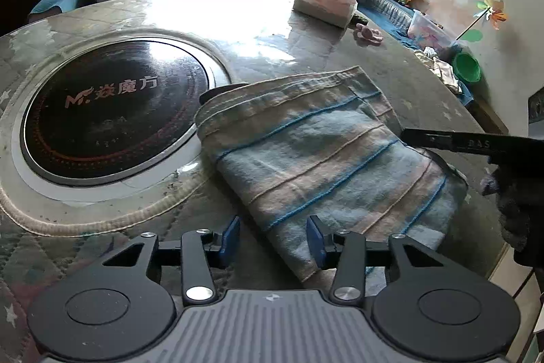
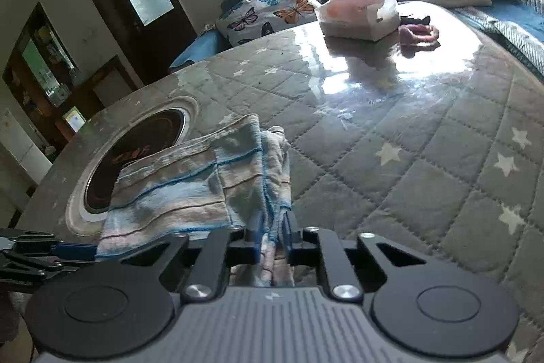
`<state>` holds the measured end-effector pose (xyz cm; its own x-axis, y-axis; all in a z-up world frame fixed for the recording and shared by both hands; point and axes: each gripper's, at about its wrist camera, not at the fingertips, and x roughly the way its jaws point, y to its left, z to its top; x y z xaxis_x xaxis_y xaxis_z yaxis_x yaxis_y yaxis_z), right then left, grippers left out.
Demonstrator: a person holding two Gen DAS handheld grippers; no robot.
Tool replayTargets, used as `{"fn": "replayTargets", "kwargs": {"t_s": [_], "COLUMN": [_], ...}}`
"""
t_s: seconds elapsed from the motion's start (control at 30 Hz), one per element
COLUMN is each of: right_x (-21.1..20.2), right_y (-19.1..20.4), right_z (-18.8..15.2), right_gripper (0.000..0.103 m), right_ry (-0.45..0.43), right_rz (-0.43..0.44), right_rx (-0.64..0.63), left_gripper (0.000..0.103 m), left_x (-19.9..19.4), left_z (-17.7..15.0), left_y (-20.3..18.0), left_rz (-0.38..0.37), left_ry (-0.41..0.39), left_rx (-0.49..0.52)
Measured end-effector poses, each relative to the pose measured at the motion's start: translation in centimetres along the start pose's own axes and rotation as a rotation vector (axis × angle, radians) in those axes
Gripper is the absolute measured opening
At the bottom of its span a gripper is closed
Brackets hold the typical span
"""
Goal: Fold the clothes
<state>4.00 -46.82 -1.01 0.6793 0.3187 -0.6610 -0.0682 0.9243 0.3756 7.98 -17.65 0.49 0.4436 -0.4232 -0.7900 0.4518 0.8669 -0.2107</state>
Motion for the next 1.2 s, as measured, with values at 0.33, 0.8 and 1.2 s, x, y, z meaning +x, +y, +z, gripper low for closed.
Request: {"fn": "replayTargets", "kwargs": {"t_s": [0.33,0.8,1.2], "right_x": [-3.1,-5.4,-1.9], "right_y": [1.0,1.0,-0.2], "right_z": [-3.7,-2.9,-0.7], "right_gripper": [0.008,0.016,0.03], "right_ry": [0.032,-0.03,-0.045], "right_rz": [0.025,-0.022,-0.05], "right_rx": [0.069,0.063,0.075], "left_gripper": [0.046,0.044,0.042], "left_x": [-1.0,-4.1,-1.3], "left_z": [-0.2,-2.2,-3.3], "left_y": [1.8,-7.3,-11.6], "left_rz": [0.053,-0.204,-0.304], "left_ry": [-0.009,-0.069,-0.018], "left_rx": [0.047,0.321,0.415]}}
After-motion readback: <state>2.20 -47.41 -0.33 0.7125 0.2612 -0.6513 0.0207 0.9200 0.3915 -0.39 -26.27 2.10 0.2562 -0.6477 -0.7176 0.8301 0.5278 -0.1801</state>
